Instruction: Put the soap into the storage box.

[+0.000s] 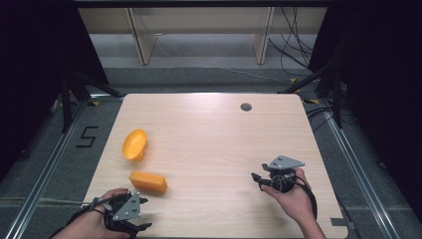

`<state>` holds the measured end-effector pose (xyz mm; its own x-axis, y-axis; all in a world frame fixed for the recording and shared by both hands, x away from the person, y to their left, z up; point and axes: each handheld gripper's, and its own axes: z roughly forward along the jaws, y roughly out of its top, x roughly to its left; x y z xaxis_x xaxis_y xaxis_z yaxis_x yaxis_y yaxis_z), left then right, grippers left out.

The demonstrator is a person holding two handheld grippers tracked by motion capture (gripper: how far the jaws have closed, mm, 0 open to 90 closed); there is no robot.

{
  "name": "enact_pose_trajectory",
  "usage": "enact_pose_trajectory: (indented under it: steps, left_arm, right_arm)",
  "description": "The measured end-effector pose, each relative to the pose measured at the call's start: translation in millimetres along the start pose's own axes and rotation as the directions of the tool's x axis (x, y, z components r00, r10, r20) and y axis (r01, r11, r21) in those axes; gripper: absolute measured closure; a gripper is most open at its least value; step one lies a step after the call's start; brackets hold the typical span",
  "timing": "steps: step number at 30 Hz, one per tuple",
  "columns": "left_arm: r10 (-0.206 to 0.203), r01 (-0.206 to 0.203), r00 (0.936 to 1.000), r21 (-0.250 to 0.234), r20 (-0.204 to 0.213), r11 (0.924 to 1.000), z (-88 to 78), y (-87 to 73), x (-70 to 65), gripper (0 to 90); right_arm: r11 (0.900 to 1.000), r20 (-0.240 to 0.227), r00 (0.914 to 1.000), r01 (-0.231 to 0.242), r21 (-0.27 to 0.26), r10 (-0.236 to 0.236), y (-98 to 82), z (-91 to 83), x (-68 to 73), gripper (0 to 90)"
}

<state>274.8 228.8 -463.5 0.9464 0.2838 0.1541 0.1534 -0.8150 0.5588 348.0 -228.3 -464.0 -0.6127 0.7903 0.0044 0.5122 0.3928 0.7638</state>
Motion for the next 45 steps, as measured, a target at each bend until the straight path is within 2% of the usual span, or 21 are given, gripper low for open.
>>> enact_pose_trajectory:
  steps: [1,2,4,5,6,9,10,11,12,15,18,23,25,26,29,30,31,34,35,39,45]
  left_arm:
    - [0.008,-0.008,0.9992,-0.001,-0.04,1.0,-0.7,0.9,0.2,29.7]
    - [0.017,-0.017,0.9991,0.003,-0.038,0.9999,-3.3,2.9,2.6,29.7]
    - [0.004,-0.005,0.9992,-0.025,-0.041,0.9997,-6.3,5.7,4.7,29.9]
    - [0.007,-0.007,0.9997,-0.01,-0.023,0.9999,-8.8,7.4,7.3,30.2]
    - [0.007,-0.008,0.9988,-0.03,-0.049,0.9995,-11.2,8.6,8.1,30.4]
    - [0.023,-0.025,0.9981,-0.019,-0.057,0.9995,-18.3,13.4,13.3,30.5]
    - [0.029,-0.029,0.9987,0.008,-0.041,0.9996,-22.2,16.2,16.8,30.9]
    - [0.027,-0.027,0.9982,-0.01,-0.055,0.9996,-22.0,16.9,17.8,31.3]
    - [0.039,-0.039,0.9982,0.014,-0.045,0.9992,-25.1,19.8,21.4,31.3]
    - [0.05,-0.049,0.9978,0.035,-0.043,0.9982,-27.0,25.4,27.9,31.5]
    - [0.044,-0.043,0.9981,0.015,-0.044,0.999,-27.2,26.4,28.6,31.8]
    - [0.065,-0.064,0.9973,0.029,-0.036,0.9976,-25.0,24.4,28.0,31.7]
    - [0.06,-0.059,0.9974,0.027,-0.041,0.9979,-24.9,24.4,28.5,31.8]
    - [0.054,-0.053,0.9975,0.023,-0.045,0.9983,-24.7,24.7,29.0,31.7]
    - [0.063,-0.062,0.9971,0.031,-0.042,0.9976,-25.8,26.9,31.3,31.4]
    - [0.065,-0.064,0.9976,0.041,-0.025,0.9971,-26.5,28.5,33.3,31.2]
    - [0.072,-0.07,0.9967,0.04,-0.037,0.9967,-26.4,29.1,33.8,31.0]
    - [0.071,-0.07,0.9969,0.048,-0.033,0.9964,-26.3,33.3,39.2,30.3]
    - [0.071,-0.07,0.9969,0.048,-0.033,0.9964,-26.3,33.3,39.2,30.3]
    - [0.094,-0.091,0.9951,0.079,-0.032,0.9927,-24.4,39.9,49.2,28.3]
    - [0.118,-0.115,0.9926,0.093,-0.028,0.989,-22.9,44.2,56.0,27.9]
  right_arm:
    - [1.0,-0.002,1.0,0.001,-0.003,-0.001,0.1,-0.2,-0.2,46.7]
    - [1.0,-0.003,1.0,0.001,-0.004,-0.001,0.2,-0.3,-0.3,46.6]
    - [1.0,0.003,1.0,0.003,-0.008,-0.003,0.3,-0.9,-0.1,46.7]
    - [1.0,0.004,1.0,0.009,-0.009,-0.009,0.3,-0.9,-0.5,46.6]
    - [1.0,0.002,1.0,0.01,-0.011,-0.01,0.4,-1.0,-0.5,46.7]
    - [1.0,0.0,0.9997,0.023,-0.014,-0.023,0.0,-0.2,-1.1,46.6]
    - [1.0,-0.001,0.9998,0.018,-0.011,-0.018,0.2,-0.3,-0.7,46.7]
    - [1.0,0.0,1.0,0.006,-0.004,-0.006,0.4,-1.0,0.4,46.7]
    - [1.0,0.001,1.0,0.008,-0.005,-0.008,0.3,-0.6,0.4,46.6]
    - [1.0,-0.003,1.0,0.004,0.0,-0.004,0.4,-1.9,0.8,46.6]
    - [1.0,0.002,1.0,-0.004,-0.004,0.004,0.1,-2.1,0.3,46.6]
    - [1.0,0.001,1.0,-0.002,-0.001,0.002,0.1,-1.2,-0.2,46.6]
    - [1.0,0.002,0.9999,0.017,-0.012,-0.017,-0.2,-0.3,-0.5,46.6]
    - [1.0,-0.001,0.9999,-0.016,0.003,0.016,0.1,-1.9,2.6,46.6]
    - [1.0,0.001,1.0,0.003,0.004,-0.003,0.2,-2.1,1.2,46.6]
    - [0.999,-0.004,0.9995,0.032,-0.017,-0.032,-0.3,0.2,-1.3,46.6]
    - [1.0,0.004,0.9998,0.018,-0.015,-0.018,0.1,-0.7,-0.6,46.6]
    - [1.0,0.007,0.9999,-0.009,-0.006,0.009,-0.4,-1.0,1.0,46.6]
    - [1.0,0.009,0.9998,0.016,-0.013,-0.015,-0.1,-0.8,-0.9,46.6]
    - [1.0,0.009,0.9999,0.015,-0.014,-0.015,0.0,-1.5,-1.2,46.6]
    - [1.0,0.006,0.9998,0.018,-0.017,-0.018,0.0,-0.8,-1.7,46.6]
